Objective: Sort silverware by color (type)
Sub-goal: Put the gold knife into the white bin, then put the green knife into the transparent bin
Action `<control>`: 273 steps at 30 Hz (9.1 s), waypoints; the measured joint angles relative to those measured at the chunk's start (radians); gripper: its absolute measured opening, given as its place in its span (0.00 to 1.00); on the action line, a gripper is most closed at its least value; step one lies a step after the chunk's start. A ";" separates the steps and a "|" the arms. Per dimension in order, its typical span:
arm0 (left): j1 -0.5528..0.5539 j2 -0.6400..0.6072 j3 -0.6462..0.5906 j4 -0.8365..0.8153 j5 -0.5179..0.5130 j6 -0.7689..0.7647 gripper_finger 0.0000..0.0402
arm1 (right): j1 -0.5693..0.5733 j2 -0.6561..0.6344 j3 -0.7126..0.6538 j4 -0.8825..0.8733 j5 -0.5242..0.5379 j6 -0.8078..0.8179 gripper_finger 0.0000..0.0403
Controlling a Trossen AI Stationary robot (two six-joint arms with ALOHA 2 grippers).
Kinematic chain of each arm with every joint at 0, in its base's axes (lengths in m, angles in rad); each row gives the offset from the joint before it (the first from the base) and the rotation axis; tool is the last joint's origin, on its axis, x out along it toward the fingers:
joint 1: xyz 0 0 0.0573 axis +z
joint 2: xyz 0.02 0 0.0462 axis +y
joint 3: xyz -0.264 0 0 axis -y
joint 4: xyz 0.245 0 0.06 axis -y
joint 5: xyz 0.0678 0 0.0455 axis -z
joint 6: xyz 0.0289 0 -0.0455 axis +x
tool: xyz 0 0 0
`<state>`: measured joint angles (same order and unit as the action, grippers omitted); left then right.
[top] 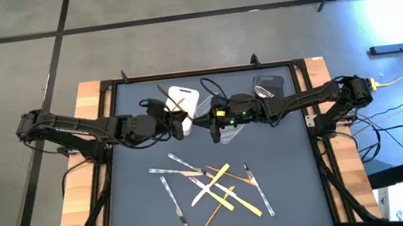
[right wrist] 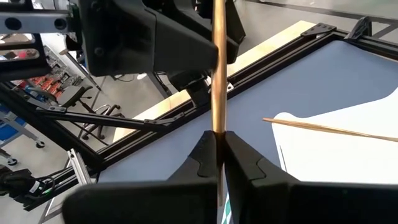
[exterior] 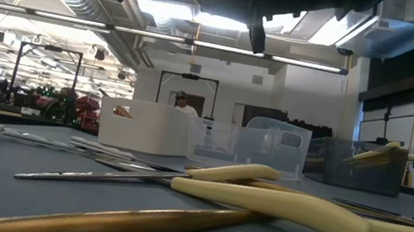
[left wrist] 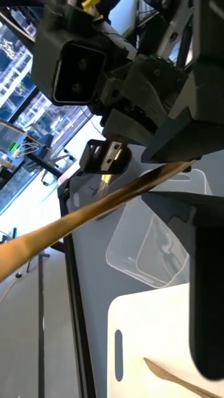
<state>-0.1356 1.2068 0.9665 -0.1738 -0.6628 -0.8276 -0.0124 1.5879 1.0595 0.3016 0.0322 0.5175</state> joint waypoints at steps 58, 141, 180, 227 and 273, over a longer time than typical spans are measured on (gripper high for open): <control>0.071 -0.025 0.000 -0.038 0.242 0.051 0.05 | -0.087 -0.116 0.000 -0.237 -0.149 -0.015 0.20; 0.829 0.426 0.000 -0.513 1.576 -0.190 0.09 | -0.184 -0.230 0.000 -0.433 -0.156 -0.108 0.20; 0.829 0.360 0.000 -0.513 1.474 -0.103 0.26 | -0.184 -0.230 0.000 -0.517 -0.156 -0.108 0.20; 0.262 -0.230 0.000 -0.515 0.879 0.187 0.26 | -0.184 -0.230 0.000 -0.518 -0.153 -0.108 0.20; -0.286 0.377 0.000 -0.560 0.705 1.052 0.26 | -0.184 -0.230 0.000 -0.521 -0.154 -0.108 0.20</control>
<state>-0.4214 1.5839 0.9661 -0.7340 0.0421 0.2244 -0.1963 1.3579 1.0592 -0.2199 -0.1214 0.4099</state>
